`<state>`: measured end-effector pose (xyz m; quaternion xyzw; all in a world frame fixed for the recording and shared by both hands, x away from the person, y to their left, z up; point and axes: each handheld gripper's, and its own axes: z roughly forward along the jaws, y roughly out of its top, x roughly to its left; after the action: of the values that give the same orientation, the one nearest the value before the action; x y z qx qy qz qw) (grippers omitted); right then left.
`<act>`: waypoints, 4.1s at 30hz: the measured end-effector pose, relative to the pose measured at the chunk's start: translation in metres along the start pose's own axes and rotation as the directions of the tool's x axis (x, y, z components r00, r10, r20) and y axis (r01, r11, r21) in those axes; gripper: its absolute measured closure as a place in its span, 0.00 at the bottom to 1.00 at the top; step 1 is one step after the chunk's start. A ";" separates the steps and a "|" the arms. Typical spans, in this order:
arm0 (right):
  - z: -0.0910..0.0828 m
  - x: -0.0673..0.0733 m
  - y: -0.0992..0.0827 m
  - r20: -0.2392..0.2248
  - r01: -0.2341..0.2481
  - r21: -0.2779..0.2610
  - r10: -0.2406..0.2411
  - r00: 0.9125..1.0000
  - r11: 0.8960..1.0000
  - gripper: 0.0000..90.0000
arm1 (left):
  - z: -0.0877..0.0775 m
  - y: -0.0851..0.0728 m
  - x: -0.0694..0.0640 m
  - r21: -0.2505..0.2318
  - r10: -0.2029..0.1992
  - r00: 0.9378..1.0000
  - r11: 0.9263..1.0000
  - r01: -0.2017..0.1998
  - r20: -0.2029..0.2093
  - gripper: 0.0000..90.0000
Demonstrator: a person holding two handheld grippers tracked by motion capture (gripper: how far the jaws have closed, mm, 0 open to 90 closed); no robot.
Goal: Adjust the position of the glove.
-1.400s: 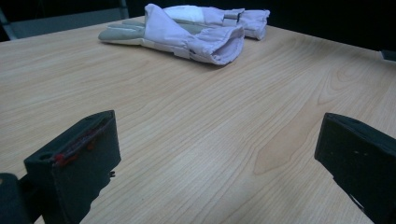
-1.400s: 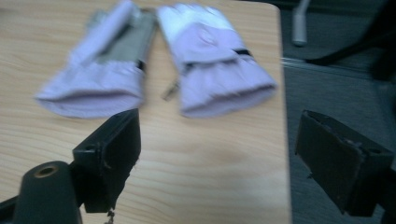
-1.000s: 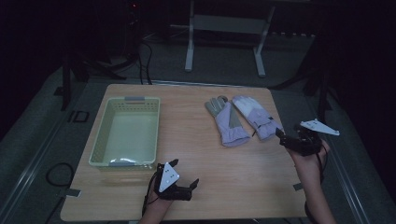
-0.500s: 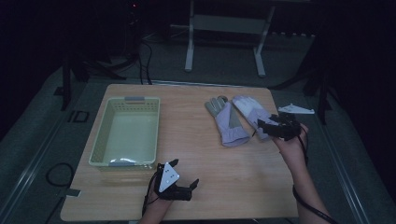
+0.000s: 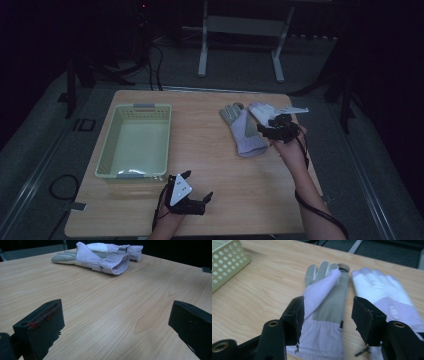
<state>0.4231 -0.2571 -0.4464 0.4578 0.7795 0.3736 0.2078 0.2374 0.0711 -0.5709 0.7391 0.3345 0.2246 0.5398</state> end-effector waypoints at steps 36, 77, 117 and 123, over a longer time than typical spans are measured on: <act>0.108 -0.002 -0.024 0.022 0.055 0.220 -0.061 0.998 0.974 0.56 | 0.000 0.000 0.001 -0.002 -0.015 1.000 1.000 0.015 0.017 0.00; 0.023 0.048 -0.009 0.007 -0.211 -0.043 0.212 0.977 0.976 0.98 | 0.001 0.000 0.001 0.004 -0.019 1.000 1.000 0.019 0.011 0.00; 0.062 0.132 -0.075 0.003 -0.271 0.048 0.272 0.962 0.961 0.93 | 0.000 0.000 0.000 0.002 -0.003 1.000 1.000 0.003 0.007 0.00; 0.062 0.130 -0.078 0.002 -0.276 0.039 0.276 0.961 0.960 0.83 | 0.000 0.000 0.000 0.002 -0.006 1.000 1.000 0.006 0.009 0.00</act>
<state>0.3561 -0.1439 -0.5437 0.5653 0.7155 0.3845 0.1437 0.2375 0.0713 -0.5709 0.7397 0.3345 0.2194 0.5412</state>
